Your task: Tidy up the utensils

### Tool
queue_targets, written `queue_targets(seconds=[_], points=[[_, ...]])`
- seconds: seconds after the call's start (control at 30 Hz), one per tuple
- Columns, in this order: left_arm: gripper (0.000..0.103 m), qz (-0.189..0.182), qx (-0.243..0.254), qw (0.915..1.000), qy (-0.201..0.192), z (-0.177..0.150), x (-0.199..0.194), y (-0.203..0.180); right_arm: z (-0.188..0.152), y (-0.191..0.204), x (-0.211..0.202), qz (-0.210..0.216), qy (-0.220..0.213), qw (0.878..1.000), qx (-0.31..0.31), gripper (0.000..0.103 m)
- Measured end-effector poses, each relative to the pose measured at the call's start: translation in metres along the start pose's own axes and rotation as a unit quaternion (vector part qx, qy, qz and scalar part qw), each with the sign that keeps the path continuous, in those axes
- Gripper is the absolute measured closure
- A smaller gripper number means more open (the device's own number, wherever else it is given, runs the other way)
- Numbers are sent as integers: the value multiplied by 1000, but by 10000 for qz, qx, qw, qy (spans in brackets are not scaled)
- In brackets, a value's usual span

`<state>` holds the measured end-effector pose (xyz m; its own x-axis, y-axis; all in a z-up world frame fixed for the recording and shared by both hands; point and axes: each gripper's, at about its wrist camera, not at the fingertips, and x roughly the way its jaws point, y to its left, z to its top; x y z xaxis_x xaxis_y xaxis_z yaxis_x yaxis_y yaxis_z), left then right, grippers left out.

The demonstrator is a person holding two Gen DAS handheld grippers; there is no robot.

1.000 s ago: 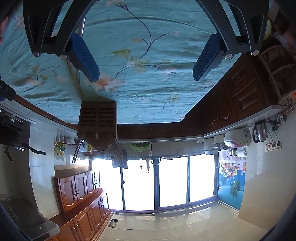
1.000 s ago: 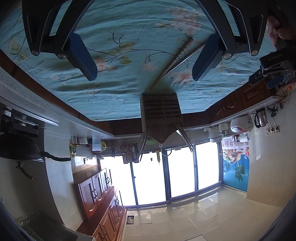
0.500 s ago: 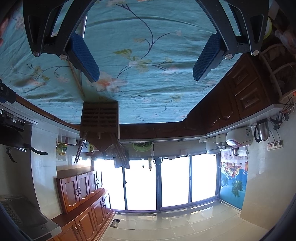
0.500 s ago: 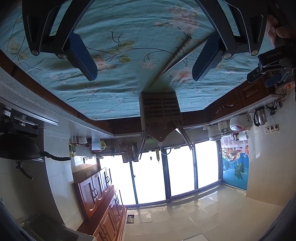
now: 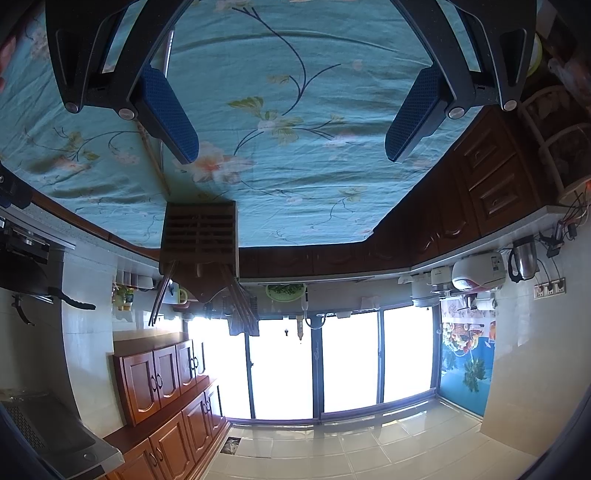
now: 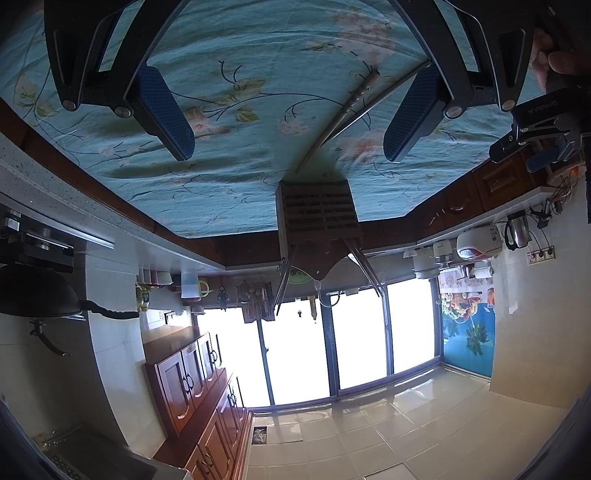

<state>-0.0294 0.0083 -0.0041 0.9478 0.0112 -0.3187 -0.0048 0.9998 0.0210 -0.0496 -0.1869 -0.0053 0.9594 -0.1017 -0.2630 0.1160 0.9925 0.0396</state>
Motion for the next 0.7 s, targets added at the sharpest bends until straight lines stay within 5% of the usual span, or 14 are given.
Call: queue_targets(seconds=[0.7], points=[[1, -43, -56, 9999, 83, 4, 1, -4, 2, 2, 0, 64, -10, 10000, 46, 0]])
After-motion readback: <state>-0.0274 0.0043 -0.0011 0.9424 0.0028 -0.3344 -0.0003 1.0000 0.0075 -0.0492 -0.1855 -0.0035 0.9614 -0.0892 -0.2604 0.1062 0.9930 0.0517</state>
